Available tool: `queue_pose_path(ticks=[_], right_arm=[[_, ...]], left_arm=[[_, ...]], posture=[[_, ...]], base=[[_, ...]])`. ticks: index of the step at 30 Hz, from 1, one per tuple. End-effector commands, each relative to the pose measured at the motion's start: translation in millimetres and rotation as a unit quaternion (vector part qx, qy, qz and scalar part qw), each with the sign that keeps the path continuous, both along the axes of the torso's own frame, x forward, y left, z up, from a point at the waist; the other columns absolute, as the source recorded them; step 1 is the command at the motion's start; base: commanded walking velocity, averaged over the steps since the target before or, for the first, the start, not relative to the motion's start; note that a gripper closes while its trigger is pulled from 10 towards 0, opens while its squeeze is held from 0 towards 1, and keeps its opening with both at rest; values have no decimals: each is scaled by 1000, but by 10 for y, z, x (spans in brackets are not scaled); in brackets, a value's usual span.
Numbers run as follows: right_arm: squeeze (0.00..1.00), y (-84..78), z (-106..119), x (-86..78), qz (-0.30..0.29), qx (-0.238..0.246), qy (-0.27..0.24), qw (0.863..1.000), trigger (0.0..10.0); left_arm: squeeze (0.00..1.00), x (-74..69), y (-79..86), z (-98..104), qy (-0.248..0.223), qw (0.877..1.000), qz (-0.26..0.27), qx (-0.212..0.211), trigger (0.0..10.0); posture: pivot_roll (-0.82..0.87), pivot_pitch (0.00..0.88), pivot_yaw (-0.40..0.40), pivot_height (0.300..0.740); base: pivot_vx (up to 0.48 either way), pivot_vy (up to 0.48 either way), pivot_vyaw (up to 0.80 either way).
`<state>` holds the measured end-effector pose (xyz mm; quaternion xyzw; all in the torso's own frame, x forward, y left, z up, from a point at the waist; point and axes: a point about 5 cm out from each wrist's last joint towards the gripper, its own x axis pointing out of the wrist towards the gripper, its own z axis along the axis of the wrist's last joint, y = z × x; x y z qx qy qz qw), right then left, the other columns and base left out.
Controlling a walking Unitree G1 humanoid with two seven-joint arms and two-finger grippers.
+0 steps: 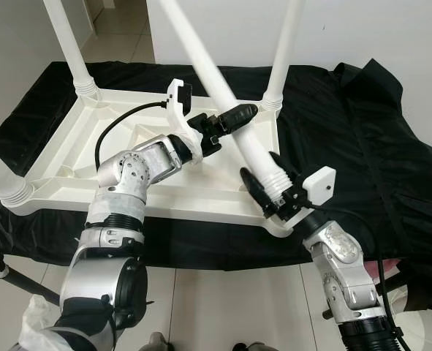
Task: Building children table
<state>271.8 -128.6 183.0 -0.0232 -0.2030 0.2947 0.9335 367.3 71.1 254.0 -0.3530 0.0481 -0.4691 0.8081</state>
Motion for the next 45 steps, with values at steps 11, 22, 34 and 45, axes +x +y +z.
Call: queue_pose_path(ticks=[11,22,34,45], right_arm=[[0,41,-173,-186,27,-28,26,999,10000],[0,15,-187,-177,23,-36,29,999,10000],[0,13,-206,-124,17,2,54,998,10000],[1000,-98,-123,-34,-27,90,64,994,10000]], left_arm=[[0,208,142,76,50,997,49,-27,10000],[0,319,219,-29,94,991,96,9,0],[0,372,275,101,87,991,106,-6,0],[0,425,269,285,77,989,127,29,10000]], posture=[[-82,48,28,740],[-78,44,33,740],[-69,40,28,740],[-68,53,29,740]], base=[[0,0,0],[0,0,0],[0,0,0],[0,0,0]])
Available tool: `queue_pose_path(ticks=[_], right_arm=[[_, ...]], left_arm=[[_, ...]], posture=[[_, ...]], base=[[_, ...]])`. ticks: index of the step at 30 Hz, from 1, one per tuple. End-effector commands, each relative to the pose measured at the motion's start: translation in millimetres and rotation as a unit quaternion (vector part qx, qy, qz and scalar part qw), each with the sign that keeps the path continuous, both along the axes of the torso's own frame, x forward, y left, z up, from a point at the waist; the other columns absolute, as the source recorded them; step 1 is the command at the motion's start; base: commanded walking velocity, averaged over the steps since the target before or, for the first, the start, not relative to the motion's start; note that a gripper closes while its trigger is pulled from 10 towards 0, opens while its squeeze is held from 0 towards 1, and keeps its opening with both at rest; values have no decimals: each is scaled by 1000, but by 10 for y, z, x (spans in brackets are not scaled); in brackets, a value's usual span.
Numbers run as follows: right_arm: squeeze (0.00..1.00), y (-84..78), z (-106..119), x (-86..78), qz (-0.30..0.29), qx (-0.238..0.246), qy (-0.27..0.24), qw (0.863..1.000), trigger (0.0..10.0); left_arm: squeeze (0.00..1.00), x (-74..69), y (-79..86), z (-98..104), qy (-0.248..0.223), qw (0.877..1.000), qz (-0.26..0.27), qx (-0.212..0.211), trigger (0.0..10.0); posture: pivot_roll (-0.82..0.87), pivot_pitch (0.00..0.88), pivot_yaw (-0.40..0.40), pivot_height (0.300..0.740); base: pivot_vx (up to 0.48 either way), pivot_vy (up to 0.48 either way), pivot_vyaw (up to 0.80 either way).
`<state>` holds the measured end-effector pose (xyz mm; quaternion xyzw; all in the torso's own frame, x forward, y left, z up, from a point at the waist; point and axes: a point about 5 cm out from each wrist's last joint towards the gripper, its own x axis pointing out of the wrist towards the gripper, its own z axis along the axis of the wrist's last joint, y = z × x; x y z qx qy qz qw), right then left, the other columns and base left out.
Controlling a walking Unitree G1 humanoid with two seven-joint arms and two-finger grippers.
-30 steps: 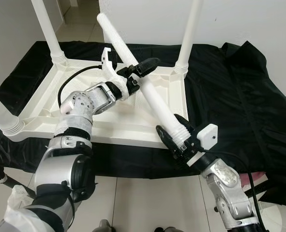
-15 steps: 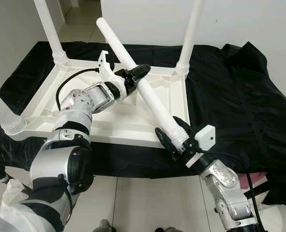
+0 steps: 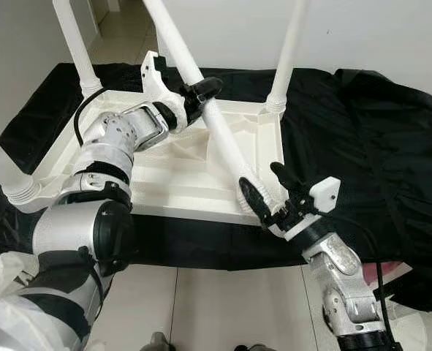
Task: Building children table
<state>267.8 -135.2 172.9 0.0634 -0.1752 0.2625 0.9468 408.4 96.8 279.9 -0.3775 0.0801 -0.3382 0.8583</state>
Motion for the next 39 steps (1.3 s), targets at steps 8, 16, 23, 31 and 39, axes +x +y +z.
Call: queue_pose_path(ticks=[8,16,23,31,39], right_arm=[[663,-59,-35,86,-59,19,39,997,10000],[0,-71,-19,279,-104,73,93,988,10000],[0,-19,42,312,-77,86,101,988,10000],[0,11,86,371,-60,39,106,992,10000],[0,32,121,412,-70,-55,81,993,10000]], left_arm=[[0,50,50,190,-59,996,47,38,10000],[0,63,22,307,-111,988,90,60,10000],[0,37,-3,385,-150,981,112,55,10000],[0,-40,-109,439,-210,966,136,71,10000],[0,-105,-261,412,-230,960,135,85,10000]], posture=[[-73,63,26,740],[-70,71,11,740],[-68,74,1,740],[-49,78,-12,740],[-49,83,-11,740]], base=[[0,0,0],[0,0,0],[0,0,0],[0,0,0],[0,0,0]])
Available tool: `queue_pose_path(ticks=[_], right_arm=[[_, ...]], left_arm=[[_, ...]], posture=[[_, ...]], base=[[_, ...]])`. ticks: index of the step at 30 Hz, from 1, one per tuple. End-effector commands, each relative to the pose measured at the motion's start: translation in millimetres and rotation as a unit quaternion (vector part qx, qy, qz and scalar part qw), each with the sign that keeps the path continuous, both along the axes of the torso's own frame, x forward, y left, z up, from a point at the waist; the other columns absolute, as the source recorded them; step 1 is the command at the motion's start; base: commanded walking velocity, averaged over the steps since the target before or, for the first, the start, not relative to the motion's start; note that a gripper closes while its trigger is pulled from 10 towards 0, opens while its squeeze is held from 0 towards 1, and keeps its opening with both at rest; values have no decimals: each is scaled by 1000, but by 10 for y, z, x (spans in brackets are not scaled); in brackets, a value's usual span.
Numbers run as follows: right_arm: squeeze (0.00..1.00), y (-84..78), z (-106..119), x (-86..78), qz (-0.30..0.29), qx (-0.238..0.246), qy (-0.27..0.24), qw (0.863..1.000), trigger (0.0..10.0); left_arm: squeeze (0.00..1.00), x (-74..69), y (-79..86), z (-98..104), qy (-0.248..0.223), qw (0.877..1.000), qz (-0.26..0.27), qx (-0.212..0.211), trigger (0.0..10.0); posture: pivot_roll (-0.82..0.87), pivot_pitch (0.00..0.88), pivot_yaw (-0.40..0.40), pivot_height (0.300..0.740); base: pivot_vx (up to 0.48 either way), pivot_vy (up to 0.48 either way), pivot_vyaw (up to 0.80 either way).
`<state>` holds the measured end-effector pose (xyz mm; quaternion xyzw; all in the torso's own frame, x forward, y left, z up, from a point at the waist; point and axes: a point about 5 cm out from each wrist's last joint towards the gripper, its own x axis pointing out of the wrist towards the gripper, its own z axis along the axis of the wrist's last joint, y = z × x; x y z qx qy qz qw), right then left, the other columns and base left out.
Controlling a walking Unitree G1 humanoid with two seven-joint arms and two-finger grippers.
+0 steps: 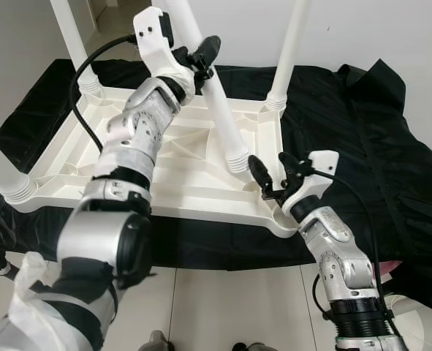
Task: Building children table
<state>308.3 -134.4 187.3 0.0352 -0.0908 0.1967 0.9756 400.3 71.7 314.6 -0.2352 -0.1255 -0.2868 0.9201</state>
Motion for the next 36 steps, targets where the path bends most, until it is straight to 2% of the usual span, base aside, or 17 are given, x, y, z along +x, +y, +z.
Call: queue_pose_path(ticks=[1,8,11,16,20,27,31,36], right_arm=[[0,22,-18,22,-1,-24,1,1000,10000],[0,34,10,59,-5,-38,4,999,10000],[0,66,17,105,-11,-62,10,998,10000],[0,94,18,128,-7,-77,10,997,10000],[0,138,41,185,2,-97,11,995,10000],[0,147,77,245,0,-118,8,993,10000],[0,144,93,311,-5,-146,8,989,10000],[0,147,114,339,-6,-147,8,989,10000]], left_arm=[[0,-37,-36,69,-26,1000,6,8,10000],[0,-93,-157,77,-48,998,3,27,10000],[0,-169,-331,75,-64,997,-9,46,10000],[0,-209,-421,69,-71,996,-16,55,10000],[0,-314,-627,50,-87,993,-38,72,10000],[0,-398,-753,37,-98,990,-52,83,10000],[0,-461,-843,38,-108,988,-64,89,10000],[0,-486,-871,40,-111,987,-66,90,10000]], posture=[[-46,83,-13,740],[-47,84,-8,740],[-46,84,-2,740],[-45,84,0,740],[-47,87,1,740],[-48,89,-3,740],[-46,88,-7,740],[-46,88,-10,740]], base=[[0,0,0],[0,0,0],[0,0,0],[0,0,0],[0,0,0],[0,0,0],[0,0,0],[0,0,0]])
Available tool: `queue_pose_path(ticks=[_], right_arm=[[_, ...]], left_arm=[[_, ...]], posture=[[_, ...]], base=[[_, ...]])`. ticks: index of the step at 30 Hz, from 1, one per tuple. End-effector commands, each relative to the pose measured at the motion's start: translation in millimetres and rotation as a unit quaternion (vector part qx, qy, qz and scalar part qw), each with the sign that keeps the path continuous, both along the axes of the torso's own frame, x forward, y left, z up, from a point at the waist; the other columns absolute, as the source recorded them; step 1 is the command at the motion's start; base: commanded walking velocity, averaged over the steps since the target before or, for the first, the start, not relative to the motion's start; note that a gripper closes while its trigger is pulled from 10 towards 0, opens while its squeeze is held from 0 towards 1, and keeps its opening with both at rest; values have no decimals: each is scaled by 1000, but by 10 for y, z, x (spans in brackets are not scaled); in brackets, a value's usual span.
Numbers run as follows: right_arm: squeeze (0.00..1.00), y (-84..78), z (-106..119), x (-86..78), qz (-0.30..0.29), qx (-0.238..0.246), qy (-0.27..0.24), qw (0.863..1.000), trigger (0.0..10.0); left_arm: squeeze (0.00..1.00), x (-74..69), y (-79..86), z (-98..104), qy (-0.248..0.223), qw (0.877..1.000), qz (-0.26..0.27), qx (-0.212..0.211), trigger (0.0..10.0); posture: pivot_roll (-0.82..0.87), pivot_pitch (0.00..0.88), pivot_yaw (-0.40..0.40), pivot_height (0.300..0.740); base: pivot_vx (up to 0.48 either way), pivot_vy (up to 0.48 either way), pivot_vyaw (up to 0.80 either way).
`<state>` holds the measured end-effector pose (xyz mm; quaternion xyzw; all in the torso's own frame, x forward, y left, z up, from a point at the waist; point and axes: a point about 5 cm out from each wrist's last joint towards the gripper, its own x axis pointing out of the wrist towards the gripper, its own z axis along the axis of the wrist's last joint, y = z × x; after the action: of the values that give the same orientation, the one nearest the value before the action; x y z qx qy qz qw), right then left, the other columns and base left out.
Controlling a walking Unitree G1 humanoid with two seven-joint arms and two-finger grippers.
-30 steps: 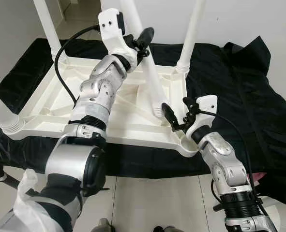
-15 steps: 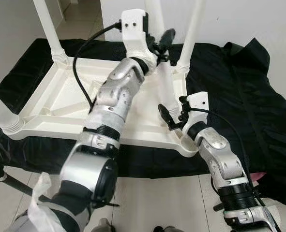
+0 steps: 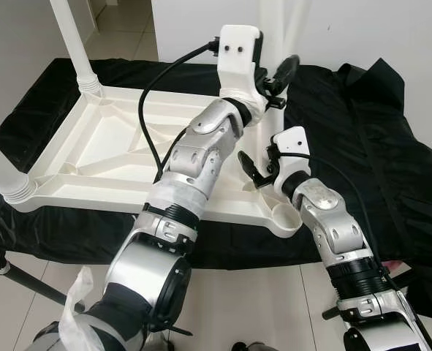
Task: Building children table
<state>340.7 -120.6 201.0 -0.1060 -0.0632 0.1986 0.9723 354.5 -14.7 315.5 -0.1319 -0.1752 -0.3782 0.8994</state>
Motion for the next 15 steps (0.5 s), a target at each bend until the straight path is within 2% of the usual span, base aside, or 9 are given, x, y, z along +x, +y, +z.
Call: queue_pose_path(ticks=[1,8,9,10,11,12,15], right_arm=[[0,10,-18,21,1,-4,10,1000,10000],[0,3,-29,41,-4,-9,15,1000,9961],[0,-4,-32,45,-7,-9,17,1000,6275],[0,-4,-32,45,-7,-9,17,1000,6275],[0,-10,-33,47,-8,-7,17,1000,4471],[0,-15,-33,51,-10,-6,18,1000,0],[0,-21,-27,56,-13,-5,16,1000,0]], left_arm=[[0,-31,-12,30,-12,1000,-2,3,10000],[0,-59,-33,41,-15,1000,-5,0,10000],[0,-64,-37,43,-15,1000,-6,0,10000],[0,-64,-37,43,-15,1000,-6,0,10000],[0,-68,-40,44,-16,1000,-6,0,10000],[0,-73,-45,44,-16,1000,-7,0,10000],[0,-81,-52,44,-17,1000,-7,2,10000]], posture=[[-47,87,-12,740],[-48,88,-16,740],[-48,87,-16,740],[-48,87,-16,740],[-48,88,-17,740],[-48,87,-16,740],[-48,86,-15,740]], base=[[0,0,0],[0,0,0],[0,0,0],[0,0,0],[0,0,0],[0,0,0],[0,0,0]])
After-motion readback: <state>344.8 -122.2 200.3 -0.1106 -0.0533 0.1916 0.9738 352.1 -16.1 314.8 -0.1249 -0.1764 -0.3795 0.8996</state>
